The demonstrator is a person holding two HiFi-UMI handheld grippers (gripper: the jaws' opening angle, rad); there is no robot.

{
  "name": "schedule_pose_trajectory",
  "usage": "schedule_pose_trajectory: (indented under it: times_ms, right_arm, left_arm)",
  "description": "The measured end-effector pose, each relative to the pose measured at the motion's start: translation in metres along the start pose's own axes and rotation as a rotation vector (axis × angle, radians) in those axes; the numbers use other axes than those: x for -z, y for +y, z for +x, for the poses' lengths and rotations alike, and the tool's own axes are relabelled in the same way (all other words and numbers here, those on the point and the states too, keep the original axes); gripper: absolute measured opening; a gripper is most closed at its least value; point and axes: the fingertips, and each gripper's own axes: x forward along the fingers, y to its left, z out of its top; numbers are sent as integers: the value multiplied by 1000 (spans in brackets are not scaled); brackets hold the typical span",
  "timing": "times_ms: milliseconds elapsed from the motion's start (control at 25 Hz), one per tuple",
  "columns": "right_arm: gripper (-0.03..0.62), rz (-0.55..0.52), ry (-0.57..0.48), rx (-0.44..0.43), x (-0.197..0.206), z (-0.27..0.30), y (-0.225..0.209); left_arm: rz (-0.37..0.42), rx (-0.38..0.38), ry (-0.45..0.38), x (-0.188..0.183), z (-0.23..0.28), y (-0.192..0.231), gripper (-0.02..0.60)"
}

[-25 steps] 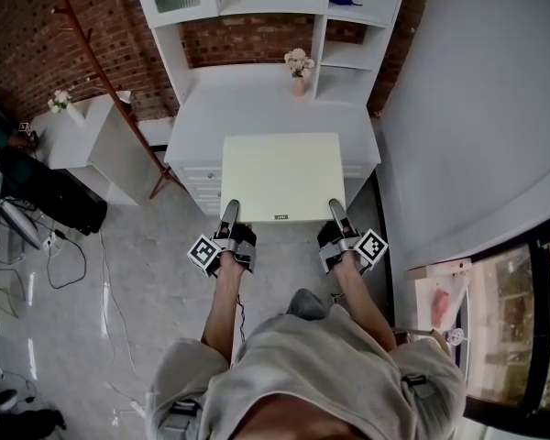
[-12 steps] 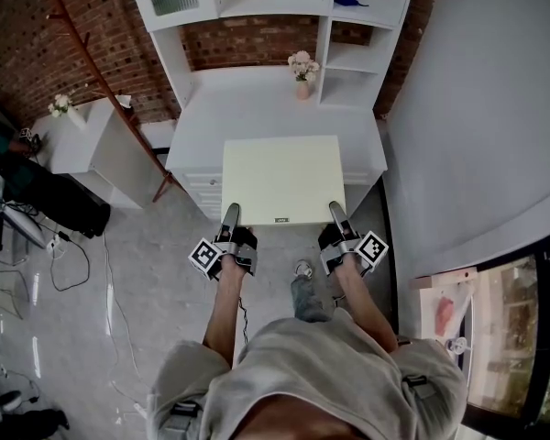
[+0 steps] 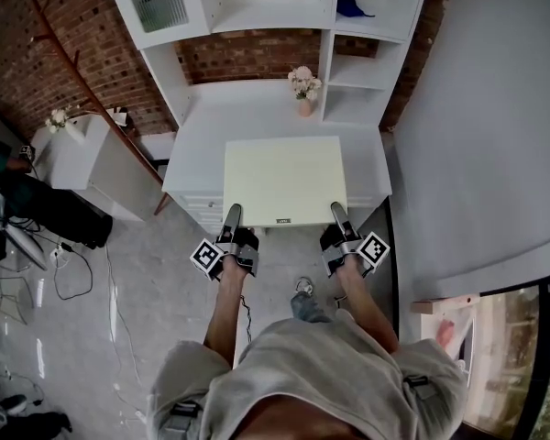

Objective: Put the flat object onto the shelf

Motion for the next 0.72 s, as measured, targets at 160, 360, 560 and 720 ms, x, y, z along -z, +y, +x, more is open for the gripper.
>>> schedule_pose_trajectory:
  times_ms: [160,360,560,720]
  right_arm:
    - [296,-1,16,-10,-28,37,-4]
    - [296,3,38,-45,-64,86,-2]
    - [296,3,62,-61,-96,124,-9]
    - [296,13,76,-78,-108,148,-12]
  left_arm:
    - [7,5,-17,-4,42,0,298]
    - [23,29,-40,-11,96,-6,298]
    - [41,36,-59,-13,140,-4,298]
    - [52,42,-77,-19,160,-5,298]
